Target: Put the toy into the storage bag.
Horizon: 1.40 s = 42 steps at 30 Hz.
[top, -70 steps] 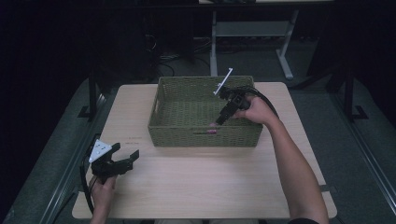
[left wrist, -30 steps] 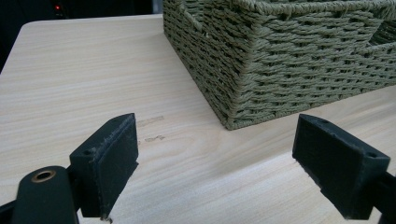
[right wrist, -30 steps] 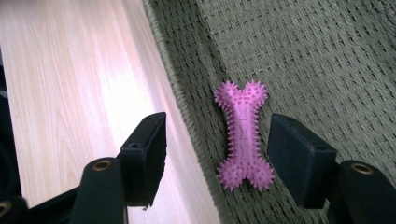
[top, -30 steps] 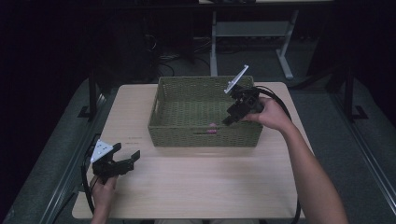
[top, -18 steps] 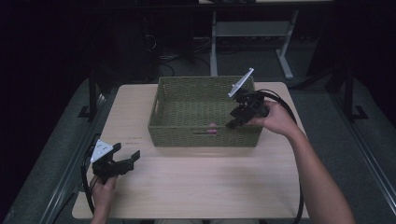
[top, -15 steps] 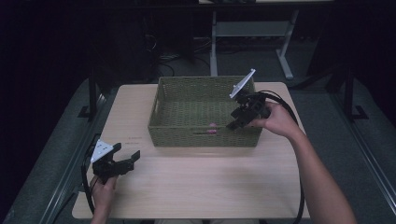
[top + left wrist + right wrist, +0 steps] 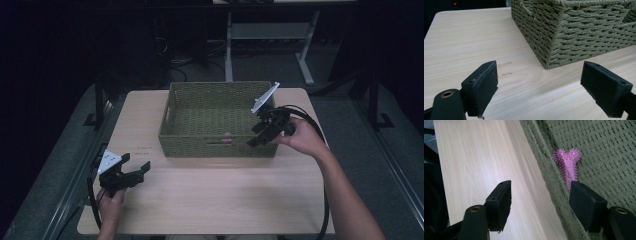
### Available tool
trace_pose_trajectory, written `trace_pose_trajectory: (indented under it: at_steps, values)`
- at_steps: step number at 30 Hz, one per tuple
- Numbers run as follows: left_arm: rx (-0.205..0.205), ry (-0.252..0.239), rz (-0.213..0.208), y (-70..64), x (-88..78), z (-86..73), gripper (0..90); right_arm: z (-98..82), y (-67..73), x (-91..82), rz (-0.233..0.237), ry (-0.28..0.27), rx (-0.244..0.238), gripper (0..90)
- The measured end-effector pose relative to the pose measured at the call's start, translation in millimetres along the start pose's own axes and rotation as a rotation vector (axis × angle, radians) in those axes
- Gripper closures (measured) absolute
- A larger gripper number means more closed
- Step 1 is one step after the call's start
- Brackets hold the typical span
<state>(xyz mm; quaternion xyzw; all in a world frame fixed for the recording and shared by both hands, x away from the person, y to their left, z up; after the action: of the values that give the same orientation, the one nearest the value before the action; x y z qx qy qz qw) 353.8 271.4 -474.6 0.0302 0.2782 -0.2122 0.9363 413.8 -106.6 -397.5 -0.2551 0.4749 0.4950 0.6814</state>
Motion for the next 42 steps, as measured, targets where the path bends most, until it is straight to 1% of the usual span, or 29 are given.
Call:
trace_pose_trajectory:
  at_steps: [5,7,11,16,24,32,42]
  values:
    - [-0.004,-0.001,0.0,0.2,-0.2,0.0,13.8,-6.2,4.3,-1.3,-0.003,-0.007,0.007,33.5]
    - [-0.002,-0.001,0.001,0.1,-0.2,0.0,13.9,-9.5,5.6,-1.8,-0.011,-0.003,0.003,32.7]
    - [0.0,-0.001,0.0,-0.1,-0.1,0.0,13.9,-15.8,9.4,-4.5,-0.013,-0.016,0.011,32.0]
    - [0.002,0.002,0.001,-0.2,0.0,-0.2,13.9,-23.4,13.2,-3.0,-0.018,-0.021,0.017,31.4]
    - [0.001,0.001,0.001,-0.2,-0.1,-0.3,13.9,-38.6,23.8,5.6,-0.01,-0.02,0.024,30.5]
    - [0.002,0.002,-0.003,-1.1,-0.2,-0.3,13.9,-56.2,31.1,13.8,-0.014,-0.023,0.032,29.8]
    - [0.002,0.003,-0.002,-1.1,0.0,-0.6,13.9,-77.1,37.8,23.7,-0.009,-0.031,0.061,29.4]
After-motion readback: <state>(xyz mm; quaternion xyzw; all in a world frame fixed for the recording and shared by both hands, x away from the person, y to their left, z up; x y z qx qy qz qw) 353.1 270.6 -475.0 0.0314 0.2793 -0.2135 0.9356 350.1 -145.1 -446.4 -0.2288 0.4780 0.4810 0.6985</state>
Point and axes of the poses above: each handheld gripper's, and its own axes: x roughly forward along the jaws, z roughly out of its top, y roughly to its left, the point moved 9 cm from there along x, roughly forward along the jaws, and after that the axes turned 6 degrees about y, right-handed, at the moved point
